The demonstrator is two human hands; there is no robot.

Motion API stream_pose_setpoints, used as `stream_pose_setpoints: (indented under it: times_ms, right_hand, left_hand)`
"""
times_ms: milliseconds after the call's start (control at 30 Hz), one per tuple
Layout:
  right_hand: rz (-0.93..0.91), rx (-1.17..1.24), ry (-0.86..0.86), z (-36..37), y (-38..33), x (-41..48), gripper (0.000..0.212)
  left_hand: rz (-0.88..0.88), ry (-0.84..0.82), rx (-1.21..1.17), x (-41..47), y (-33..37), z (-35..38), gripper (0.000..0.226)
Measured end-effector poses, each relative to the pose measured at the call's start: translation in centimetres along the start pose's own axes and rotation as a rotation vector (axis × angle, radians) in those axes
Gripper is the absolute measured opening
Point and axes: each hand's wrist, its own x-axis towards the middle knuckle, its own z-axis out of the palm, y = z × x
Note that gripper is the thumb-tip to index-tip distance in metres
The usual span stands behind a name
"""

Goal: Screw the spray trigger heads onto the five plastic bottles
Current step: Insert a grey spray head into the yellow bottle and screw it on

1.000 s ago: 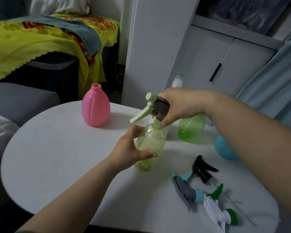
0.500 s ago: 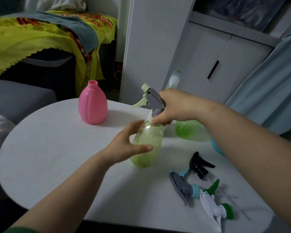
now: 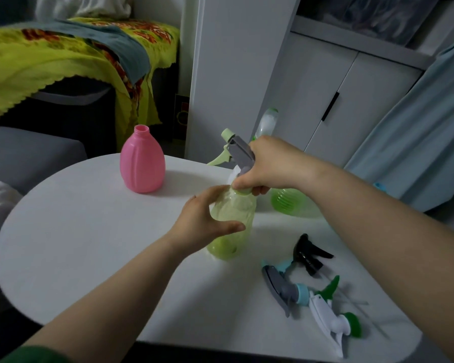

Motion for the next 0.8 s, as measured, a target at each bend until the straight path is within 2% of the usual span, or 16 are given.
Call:
stream_pose_setpoints:
  times_ms: [167, 267, 367, 500, 633, 733, 800]
  right_hand:
    - [0.05, -0.104, 0.145, 0.8, -0.2, -0.1, 0.026]
    - [0.084, -0.187, 0.225, 1.2, -0.2, -0.3, 0.039]
    - [0.099, -0.198, 0.185, 1.0, 0.0, -0.5, 0.048]
    - [0.031, 0.081, -0.069, -0.1, 1.2, -0.7, 0.054]
    - [-0.131, 0.441, -0.295, -1.1, 3.9, -2.0, 0.036]
    - [-0.169, 0.687, -0.287, 0.4, 6.1, -2.6, 0.051]
    - [-0.189, 0.788, -0.187, 2.1, 6.5, -2.3, 0.049]
  left_hand:
    - [0.025, 0.093, 0.049, -0.4, 0.4, 0.5, 0.075]
    - [0.03, 0.127, 0.067, -0.6, 0.4, 0.9, 0.074]
    - [0.03, 0.105, 0.057, -0.5, 0.4, 0.8, 0.074]
    - [0.025, 0.071, 0.048, -0.3, 0.3, 0.4, 0.074]
    - [0.032, 0.043, 0.012, -0.1, 0.0, 0.2, 0.074]
    - [0.027, -0.011, -0.036, 0.1, -0.2, 0.0, 0.073]
    - [0.02, -0.04, -0.053, 0.3, -0.3, -0.1, 0.071]
